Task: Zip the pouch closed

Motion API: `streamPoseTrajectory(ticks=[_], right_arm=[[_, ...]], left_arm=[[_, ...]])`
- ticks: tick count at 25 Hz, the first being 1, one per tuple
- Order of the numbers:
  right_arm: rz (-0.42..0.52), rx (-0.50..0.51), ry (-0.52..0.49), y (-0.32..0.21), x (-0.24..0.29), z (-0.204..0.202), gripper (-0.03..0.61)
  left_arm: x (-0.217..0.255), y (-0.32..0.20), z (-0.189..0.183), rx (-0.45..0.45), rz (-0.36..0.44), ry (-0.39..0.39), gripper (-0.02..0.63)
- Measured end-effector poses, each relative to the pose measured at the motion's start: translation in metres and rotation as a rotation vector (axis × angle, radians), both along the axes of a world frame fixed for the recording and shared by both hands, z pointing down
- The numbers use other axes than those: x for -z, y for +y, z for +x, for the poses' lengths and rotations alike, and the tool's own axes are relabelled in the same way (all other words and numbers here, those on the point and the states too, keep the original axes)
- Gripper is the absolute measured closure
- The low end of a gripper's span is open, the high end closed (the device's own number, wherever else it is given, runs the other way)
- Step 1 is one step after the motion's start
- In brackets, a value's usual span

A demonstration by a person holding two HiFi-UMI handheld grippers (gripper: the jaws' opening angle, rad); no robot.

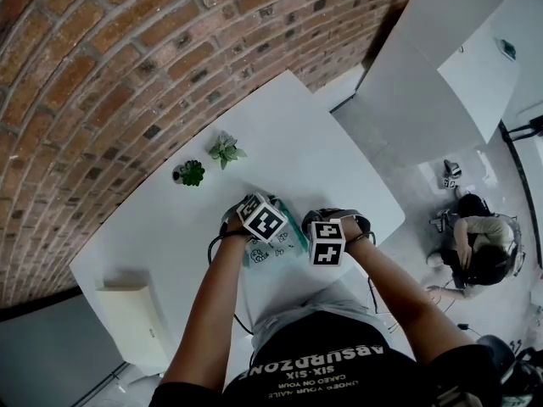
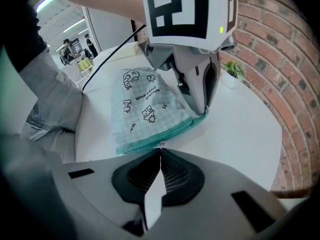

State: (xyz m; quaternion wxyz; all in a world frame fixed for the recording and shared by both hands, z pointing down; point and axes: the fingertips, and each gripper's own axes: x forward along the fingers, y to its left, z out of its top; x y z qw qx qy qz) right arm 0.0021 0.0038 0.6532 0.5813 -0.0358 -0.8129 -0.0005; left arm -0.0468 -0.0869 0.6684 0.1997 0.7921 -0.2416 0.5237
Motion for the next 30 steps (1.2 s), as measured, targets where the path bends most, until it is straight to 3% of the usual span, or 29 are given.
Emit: streamPoseTrajectory(ticks=[30], right_arm=[[-0.029, -0.008, 0.007, 0.015, -0.002, 0.008, 0.577]], left_arm=[[0.000, 0.000, 0.000, 0.012, 0.001, 0.000, 0.589]])
